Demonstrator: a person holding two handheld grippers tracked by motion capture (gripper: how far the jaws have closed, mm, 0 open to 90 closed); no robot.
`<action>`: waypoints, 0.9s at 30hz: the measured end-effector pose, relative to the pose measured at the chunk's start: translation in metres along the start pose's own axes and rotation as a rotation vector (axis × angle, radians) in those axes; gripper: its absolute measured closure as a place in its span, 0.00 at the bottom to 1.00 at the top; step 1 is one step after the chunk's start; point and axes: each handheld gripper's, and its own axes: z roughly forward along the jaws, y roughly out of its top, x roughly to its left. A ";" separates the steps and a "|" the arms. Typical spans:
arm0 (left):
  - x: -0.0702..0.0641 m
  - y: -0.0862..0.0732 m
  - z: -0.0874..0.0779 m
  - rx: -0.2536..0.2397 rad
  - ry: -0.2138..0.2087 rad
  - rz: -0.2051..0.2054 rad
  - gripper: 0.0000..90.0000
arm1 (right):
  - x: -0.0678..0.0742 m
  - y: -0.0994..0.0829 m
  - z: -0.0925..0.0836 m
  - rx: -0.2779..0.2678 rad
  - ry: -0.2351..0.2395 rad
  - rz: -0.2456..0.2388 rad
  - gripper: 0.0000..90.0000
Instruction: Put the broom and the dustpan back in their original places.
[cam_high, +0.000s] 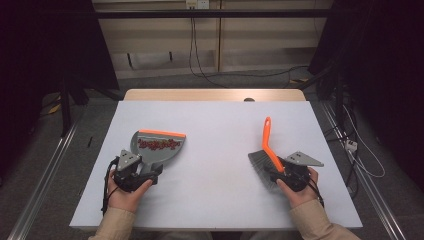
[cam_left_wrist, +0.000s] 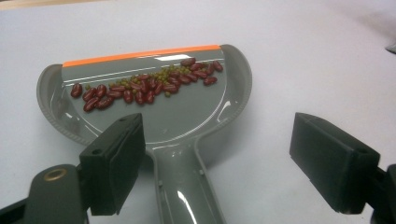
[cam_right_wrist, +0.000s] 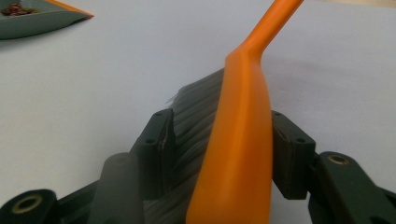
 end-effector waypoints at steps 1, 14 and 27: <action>0.000 0.000 0.000 -0.003 0.001 -0.001 0.20 | -0.001 -0.001 -0.002 0.002 0.012 0.004 0.53; 0.000 0.002 -0.001 -0.018 -0.006 0.005 0.20 | 0.001 0.000 -0.027 -0.064 0.011 -0.067 0.32; 0.001 0.004 -0.002 -0.043 -0.010 0.011 0.18 | -0.042 0.002 -0.020 -0.003 -0.138 -0.166 0.87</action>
